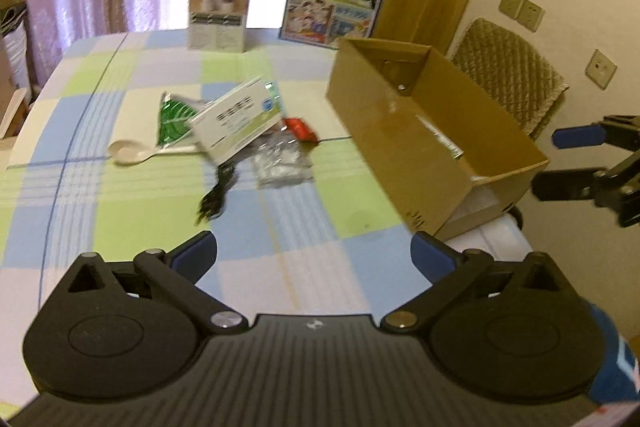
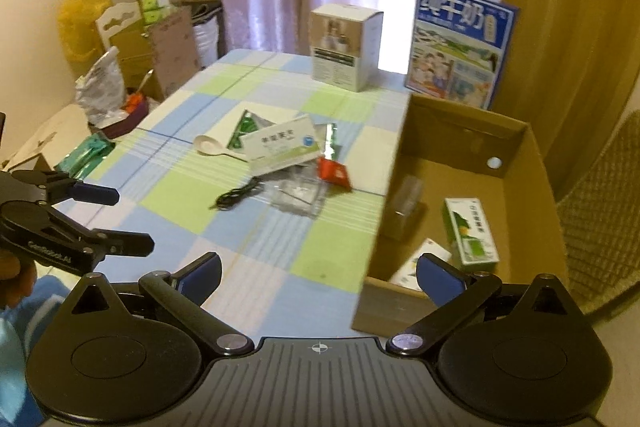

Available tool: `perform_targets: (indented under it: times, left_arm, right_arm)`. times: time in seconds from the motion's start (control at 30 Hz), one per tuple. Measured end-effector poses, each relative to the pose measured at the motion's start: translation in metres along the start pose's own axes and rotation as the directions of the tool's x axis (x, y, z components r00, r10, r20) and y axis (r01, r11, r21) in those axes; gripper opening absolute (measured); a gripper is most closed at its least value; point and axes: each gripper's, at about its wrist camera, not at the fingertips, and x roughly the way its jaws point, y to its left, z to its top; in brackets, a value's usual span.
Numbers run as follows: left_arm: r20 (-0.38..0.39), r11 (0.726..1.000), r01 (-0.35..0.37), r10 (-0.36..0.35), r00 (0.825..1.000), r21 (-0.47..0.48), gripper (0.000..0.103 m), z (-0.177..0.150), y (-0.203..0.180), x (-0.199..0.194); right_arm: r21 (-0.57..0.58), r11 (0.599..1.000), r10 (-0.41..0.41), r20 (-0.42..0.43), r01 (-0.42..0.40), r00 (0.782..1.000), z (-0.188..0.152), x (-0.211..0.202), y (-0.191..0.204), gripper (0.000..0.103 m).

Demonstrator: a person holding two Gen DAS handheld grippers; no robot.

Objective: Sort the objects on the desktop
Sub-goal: 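Withdraw both tools back over the table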

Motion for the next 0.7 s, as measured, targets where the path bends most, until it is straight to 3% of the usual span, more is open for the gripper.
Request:
perform_targets:
  times: [0.47, 0.7]
  left_arm:
    - [-0.028, 0.996, -0.091, 0.090, 0.996, -0.022, 0.101, -0.021, 0.060, -0.009]
    - [-0.041, 0.995, -0.104, 0.104, 0.994, -0.007, 0.101, -0.016, 0.078, 0.007]
  right_arm:
    - [0.024, 0.994, 0.103, -0.045, -0.102, 0.994, -0.005, 0.052, 0.039, 0.101]
    - [0.071, 0.994, 0.086, -0.056, -0.082, 0.995, -0.009, 0.089, 0.048, 0.101]
